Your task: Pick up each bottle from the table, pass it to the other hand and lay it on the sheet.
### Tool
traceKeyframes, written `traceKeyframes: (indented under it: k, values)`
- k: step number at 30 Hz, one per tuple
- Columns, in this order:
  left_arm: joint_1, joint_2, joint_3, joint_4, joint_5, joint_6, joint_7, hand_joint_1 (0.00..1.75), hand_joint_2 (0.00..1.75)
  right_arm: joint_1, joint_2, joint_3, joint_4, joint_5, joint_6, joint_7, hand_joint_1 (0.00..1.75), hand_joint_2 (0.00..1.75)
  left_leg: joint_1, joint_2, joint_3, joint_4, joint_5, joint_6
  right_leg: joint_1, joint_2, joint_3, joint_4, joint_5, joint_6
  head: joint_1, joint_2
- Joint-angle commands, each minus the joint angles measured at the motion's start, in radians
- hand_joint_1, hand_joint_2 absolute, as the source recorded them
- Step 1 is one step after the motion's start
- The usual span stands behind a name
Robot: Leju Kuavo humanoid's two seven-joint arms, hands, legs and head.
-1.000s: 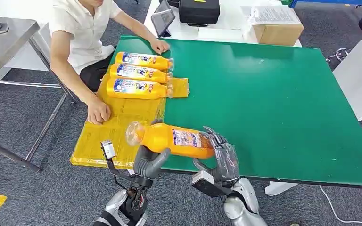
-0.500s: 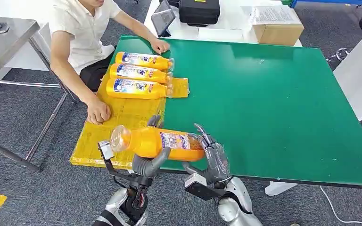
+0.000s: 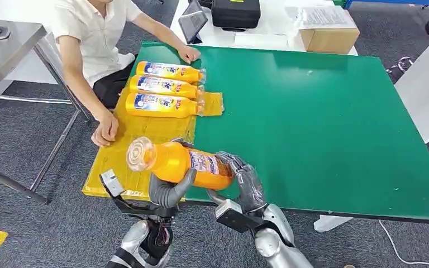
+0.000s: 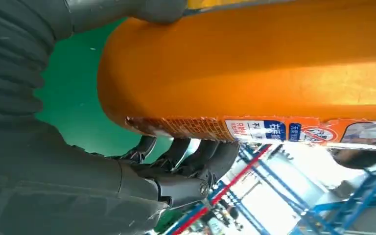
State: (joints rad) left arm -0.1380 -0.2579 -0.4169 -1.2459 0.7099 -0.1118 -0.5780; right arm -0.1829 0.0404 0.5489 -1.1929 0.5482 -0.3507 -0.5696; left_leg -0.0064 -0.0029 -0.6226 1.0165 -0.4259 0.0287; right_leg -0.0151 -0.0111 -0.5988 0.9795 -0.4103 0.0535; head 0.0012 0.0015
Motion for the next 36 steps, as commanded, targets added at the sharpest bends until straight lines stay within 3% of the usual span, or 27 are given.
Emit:
traceKeyframes:
  k: [1,2,3,4,5,6,14,15,16,17,18,19,27,28,29,31,32,34,35,36]
  values:
    - [-0.026,0.018,-0.025,-0.074,-0.032,0.016,-0.023,1.75,1.75,-0.018,-0.017,0.063,0.089,-0.054,0.151,0.04,1.03,1.75,0.001,-0.001,0.002,0.0,-0.001,-0.001,0.001,0.0,0.003,-0.001,0.0,-0.001,0.0,0.0]
    - [-0.026,0.018,-0.025,-0.074,-0.032,0.016,-0.023,1.75,1.75,-0.018,-0.017,0.063,0.089,-0.054,0.151,0.04,1.03,1.75,0.001,0.0,0.004,0.0,-0.001,-0.002,0.001,0.0,0.004,-0.001,-0.001,-0.002,0.0,0.0]
    - [-0.026,0.018,-0.025,-0.074,-0.032,0.016,-0.023,1.75,1.75,-0.018,-0.017,0.063,0.089,-0.054,0.151,0.04,0.93,1.75,0.001,-0.001,0.003,-0.001,-0.001,-0.002,0.001,-0.001,0.003,-0.001,-0.001,-0.002,0.0,0.0]
    - [-0.024,0.017,-0.02,-0.071,-0.033,0.012,-0.024,1.75,1.75,-0.022,-0.022,0.068,0.095,-0.068,0.188,0.045,0.35,1.75,0.001,-0.001,0.002,0.0,-0.001,-0.002,0.001,-0.001,0.003,-0.001,-0.001,-0.002,0.0,0.0]
    - [-0.025,0.016,-0.018,-0.068,-0.033,0.011,-0.025,1.75,1.75,-0.023,-0.025,0.073,0.101,-0.066,0.196,0.045,0.07,1.75,0.001,-0.002,0.004,0.0,-0.001,-0.002,0.001,-0.001,0.004,-0.001,-0.001,-0.002,0.0,0.0]
    - [-0.024,0.015,-0.015,-0.067,-0.031,0.009,-0.025,1.75,1.75,-0.022,-0.025,0.075,0.105,-0.066,0.202,0.045,0.0,1.75,0.001,-0.001,0.002,0.0,0.0,-0.001,0.001,-0.001,0.003,-0.001,-0.001,-0.001,0.0,0.0]
    - [-0.018,0.024,-0.032,-0.088,-0.112,0.063,-0.052,1.75,1.75,0.025,-0.034,0.064,0.054,-0.124,0.275,0.045,0.0,1.75,0.001,-0.002,0.005,-0.001,-0.002,-0.002,0.001,-0.002,0.006,-0.001,-0.002,-0.002,0.0,0.0]
    - [-0.015,0.026,-0.028,-0.098,-0.127,0.081,-0.058,1.75,1.75,0.043,-0.032,0.051,0.031,-0.095,0.2,-0.01,0.0,1.75,0.001,-0.002,0.003,-0.001,-0.001,-0.002,0.001,-0.002,0.003,-0.001,-0.001,-0.002,0.0,0.0]
    - [-0.016,0.025,-0.024,-0.115,-0.153,0.115,-0.061,1.75,1.75,0.064,-0.023,0.039,-0.022,-0.042,0.013,-0.129,0.0,1.75,0.002,-0.002,0.004,-0.001,-0.002,-0.002,0.001,-0.002,0.005,-0.001,-0.002,-0.002,0.0,0.0]
    - [-0.016,0.025,-0.008,-0.126,-0.19,0.198,-0.044,1.59,1.75,0.093,-0.019,-0.007,-0.101,-0.007,-0.19,-0.129,0.0,1.75,0.001,-0.002,0.003,0.0,-0.001,-0.002,0.001,-0.002,0.003,0.0,-0.002,-0.002,0.0,0.0]
    - [-0.016,0.026,0.002,-0.129,-0.2,0.234,-0.032,1.62,1.75,0.101,-0.02,-0.037,-0.122,0.015,-0.273,-0.129,0.0,1.75,0.002,-0.003,0.003,0.001,-0.002,-0.002,0.002,-0.003,0.004,0.0,-0.003,-0.003,0.0,0.0]
    - [-0.018,0.029,0.024,-0.136,-0.218,0.289,-0.035,1.75,1.75,0.13,0.002,-0.158,-0.203,0.063,-0.347,-0.129,0.0,1.75,0.001,-0.003,0.001,0.0,-0.001,-0.002,0.001,-0.003,0.001,0.0,-0.002,-0.002,0.0,0.0]
    - [-0.019,0.03,0.033,-0.136,-0.219,0.289,-0.036,1.75,1.75,0.129,-0.019,-0.158,-0.208,0.045,-0.347,-0.129,0.0,1.75,0.001,-0.002,0.004,0.0,-0.002,-0.002,0.001,-0.001,0.005,-0.001,-0.002,-0.002,0.001,0.0]
    - [-0.02,0.028,0.037,-0.136,-0.213,0.293,-0.033,1.75,1.75,0.15,0.028,-0.251,-0.317,0.128,-0.347,-0.129,0.0,1.75,0.001,0.0,0.002,0.0,-0.001,-0.002,0.001,0.001,0.002,-0.001,-0.001,-0.002,0.001,0.0]
    - [-0.018,0.006,0.059,-0.154,-0.205,0.317,-0.024,1.75,1.75,0.189,0.144,-0.449,-0.613,0.325,-0.347,-0.129,0.0,1.75,0.001,0.001,0.005,-0.001,-0.002,-0.003,0.001,0.002,0.005,-0.001,-0.002,-0.003,0.0,0.0]
    - [-0.017,-0.009,0.08,-0.185,-0.236,0.41,-0.022,1.75,1.75,0.192,0.214,-0.61,-0.783,0.263,-0.347,-0.129,0.0,1.75,-0.001,-0.001,-0.004,0.004,-0.002,-0.003,-0.001,-0.001,-0.004,0.007,-0.003,-0.003,0.001,0.0]
    - [-0.016,-0.012,0.089,-0.198,-0.266,0.496,-0.01,1.75,1.75,0.2,0.242,-0.728,-0.862,0.176,-0.347,-0.129,0.0,1.75,0.001,-0.001,0.001,0.007,-0.006,-0.005,0.001,0.0,0.0,0.009,-0.007,-0.005,0.001,0.0]
    - [-0.025,0.006,0.076,-0.175,-0.315,0.576,-0.017,1.75,1.75,0.225,0.242,-0.79,-0.865,0.074,-0.347,-0.129,0.0,1.75,-0.001,-0.004,-0.005,0.004,-0.001,-0.002,-0.001,-0.003,-0.005,0.006,-0.003,-0.002,0.001,0.0]
    - [-0.031,0.007,0.07,-0.145,-0.343,0.609,-0.038,1.75,1.75,0.245,0.207,-0.815,-0.858,0.011,-0.347,-0.129,0.0,0.0,0.0,-0.004,-0.002,0.002,-0.002,-0.002,0.0,-0.003,-0.001,0.003,-0.003,-0.002,0.0,0.0]
    - [-0.032,0.018,0.08,-0.131,-0.365,0.636,-0.061,1.75,1.75,0.252,0.232,-0.801,-0.825,-0.023,-0.347,-0.129,0.0,0.0,0.001,-0.005,0.004,0.001,-0.003,-0.003,0.001,-0.004,0.004,0.001,-0.005,-0.003,-0.001,0.0]
